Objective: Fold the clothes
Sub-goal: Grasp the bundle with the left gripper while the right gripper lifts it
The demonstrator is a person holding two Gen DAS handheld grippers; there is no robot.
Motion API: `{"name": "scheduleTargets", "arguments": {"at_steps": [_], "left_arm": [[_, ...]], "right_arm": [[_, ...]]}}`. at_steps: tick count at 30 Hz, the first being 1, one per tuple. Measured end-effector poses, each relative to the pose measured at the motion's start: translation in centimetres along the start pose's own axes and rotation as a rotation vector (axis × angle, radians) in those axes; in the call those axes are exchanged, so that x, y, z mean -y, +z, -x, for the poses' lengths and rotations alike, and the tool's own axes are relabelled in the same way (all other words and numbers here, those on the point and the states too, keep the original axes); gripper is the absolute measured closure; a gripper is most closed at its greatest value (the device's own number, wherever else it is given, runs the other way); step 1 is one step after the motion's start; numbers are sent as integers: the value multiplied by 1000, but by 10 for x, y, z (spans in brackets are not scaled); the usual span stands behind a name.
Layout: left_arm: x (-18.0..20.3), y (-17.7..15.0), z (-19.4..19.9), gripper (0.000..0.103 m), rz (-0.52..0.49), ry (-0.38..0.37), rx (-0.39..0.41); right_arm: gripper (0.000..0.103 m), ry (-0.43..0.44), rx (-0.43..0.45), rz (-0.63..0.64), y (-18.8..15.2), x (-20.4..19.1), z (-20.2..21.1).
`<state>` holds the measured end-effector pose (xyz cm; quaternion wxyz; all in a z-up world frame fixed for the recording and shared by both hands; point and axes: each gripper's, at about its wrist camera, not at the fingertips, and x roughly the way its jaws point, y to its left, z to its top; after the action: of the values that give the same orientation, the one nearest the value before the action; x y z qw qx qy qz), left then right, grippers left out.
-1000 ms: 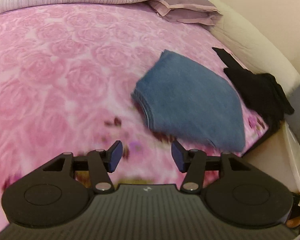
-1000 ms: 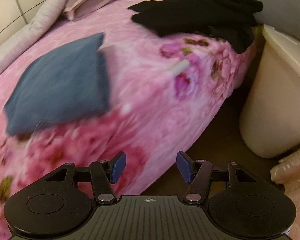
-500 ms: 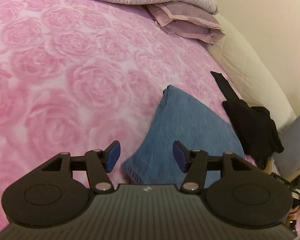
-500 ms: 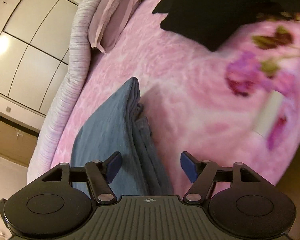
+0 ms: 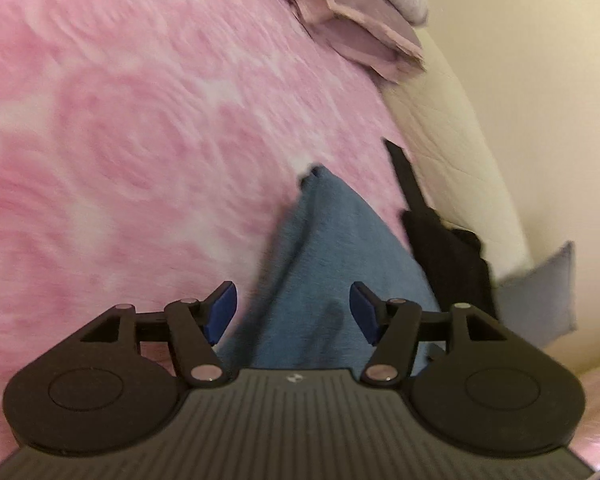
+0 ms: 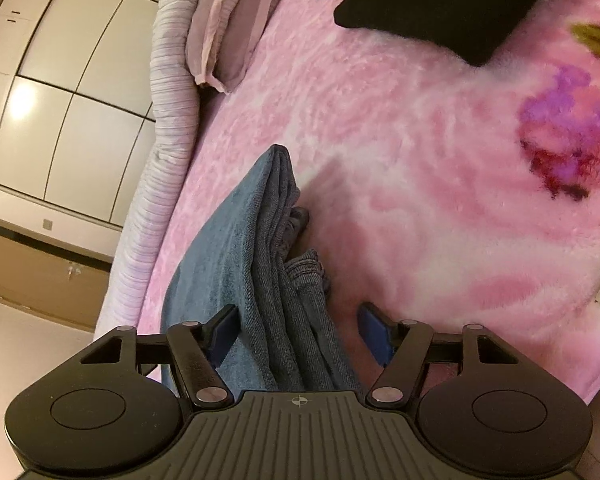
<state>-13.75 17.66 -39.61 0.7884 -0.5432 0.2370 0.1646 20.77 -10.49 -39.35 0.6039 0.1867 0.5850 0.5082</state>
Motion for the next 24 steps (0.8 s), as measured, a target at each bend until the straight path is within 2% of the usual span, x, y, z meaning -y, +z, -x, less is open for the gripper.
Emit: {"name": "scheduleTargets", "arguments": {"at_steps": [5,8,10,15,17,20,24], "left_arm": [[-2,0,-25,46,31,-112,-58],[6,-1,-44,57,-14,-123,-94],[10,0,-53,58,-38,-125,-111],[11,4,-56,70,-55,-145,-118],[17,6,-52,73,-62,-130,-122],[29,10,-38,75,-50,-108,-122],[51,19,19,75,-3,-100,-74]], "right_arm": [[37,27,16,-13,-3,2,-1],[38,56,28,-23,-5,-1,-12],[44,62,25,-28,-7,-5,-24],[63,61,-7,-79,-2,-8,-31],[68,50,-7,-92,-3,-13,-28],[70,33,-17,-126,0,-33,-23],[70,52,-64,-138,7,-86,-12]]}}
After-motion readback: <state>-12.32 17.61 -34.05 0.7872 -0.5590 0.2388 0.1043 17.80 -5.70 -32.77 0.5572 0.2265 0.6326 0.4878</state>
